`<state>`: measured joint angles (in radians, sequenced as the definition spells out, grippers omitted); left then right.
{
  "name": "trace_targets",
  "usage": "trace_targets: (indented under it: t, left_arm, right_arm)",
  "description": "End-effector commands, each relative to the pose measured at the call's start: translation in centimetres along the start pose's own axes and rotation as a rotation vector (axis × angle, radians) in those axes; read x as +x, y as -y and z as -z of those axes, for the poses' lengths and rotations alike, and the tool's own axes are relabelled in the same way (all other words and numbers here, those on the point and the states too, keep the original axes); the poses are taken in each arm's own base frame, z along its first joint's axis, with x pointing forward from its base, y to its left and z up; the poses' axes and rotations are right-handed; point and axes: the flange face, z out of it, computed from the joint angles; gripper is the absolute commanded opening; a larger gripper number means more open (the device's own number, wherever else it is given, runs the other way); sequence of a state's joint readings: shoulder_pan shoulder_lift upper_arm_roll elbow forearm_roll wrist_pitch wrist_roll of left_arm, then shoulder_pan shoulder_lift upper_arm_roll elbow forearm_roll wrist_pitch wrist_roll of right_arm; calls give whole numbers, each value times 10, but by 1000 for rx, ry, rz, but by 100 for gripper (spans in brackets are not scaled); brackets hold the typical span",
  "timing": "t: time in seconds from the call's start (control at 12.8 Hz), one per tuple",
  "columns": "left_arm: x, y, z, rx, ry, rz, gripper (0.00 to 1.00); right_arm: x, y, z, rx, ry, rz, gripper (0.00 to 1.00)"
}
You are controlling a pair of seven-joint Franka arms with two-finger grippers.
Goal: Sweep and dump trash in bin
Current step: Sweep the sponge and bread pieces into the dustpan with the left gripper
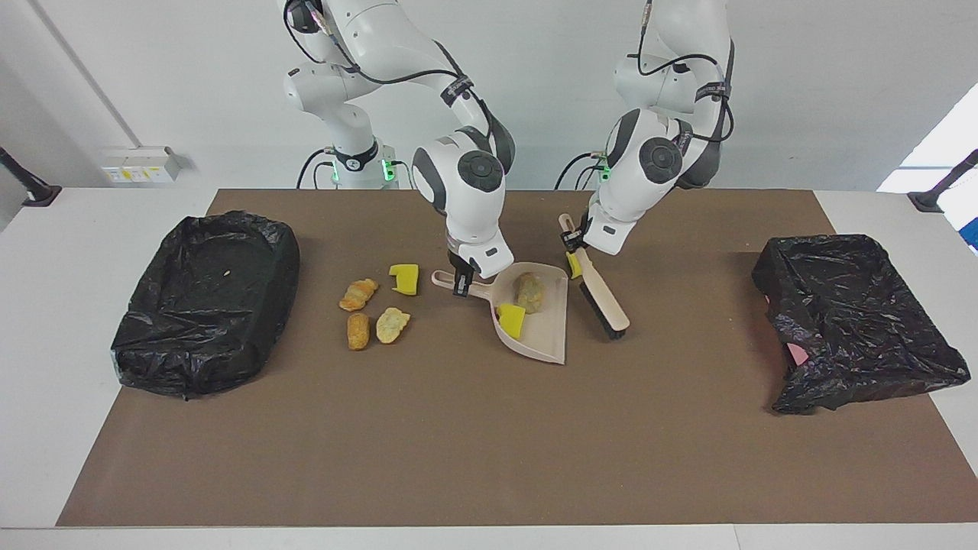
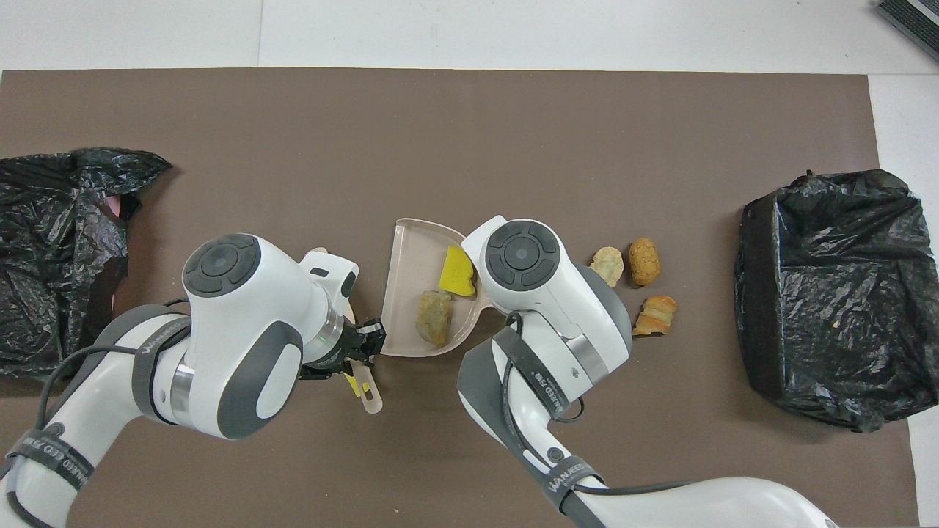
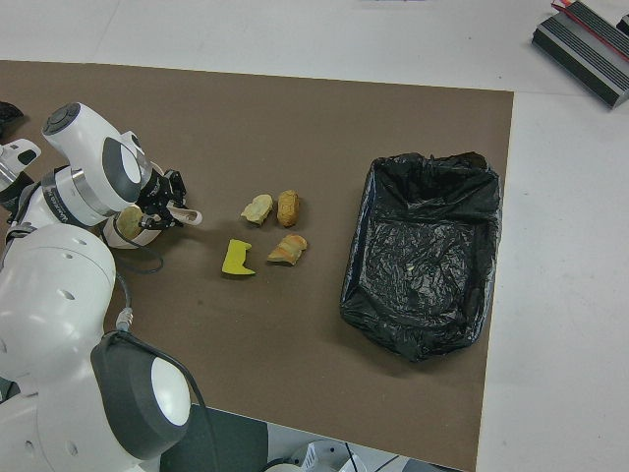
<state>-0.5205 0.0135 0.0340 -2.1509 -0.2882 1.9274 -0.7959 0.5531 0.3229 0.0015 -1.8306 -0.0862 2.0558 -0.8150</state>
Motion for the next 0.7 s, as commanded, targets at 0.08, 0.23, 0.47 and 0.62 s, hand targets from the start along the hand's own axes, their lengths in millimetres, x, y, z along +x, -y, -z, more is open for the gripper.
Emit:
trace_targets:
  t: [0.08,0.23,0.47,0.62]
  left_arm:
    - [-33,9,3,120,34,194,0]
    - [-71,5,-7,181,32,214,0]
    - [-131,14,-40,196,-18,245,0]
    - [-151,27,-68,202,-31,227,0]
  right_arm:
    - [-6,-4,-4,-24,10,40,0]
    - [-6,-3,-4,-25,13,48,0]
    - [-10,0,-8,-30,38,68,0]
    - [-10,0,-7,-31,39,70,0]
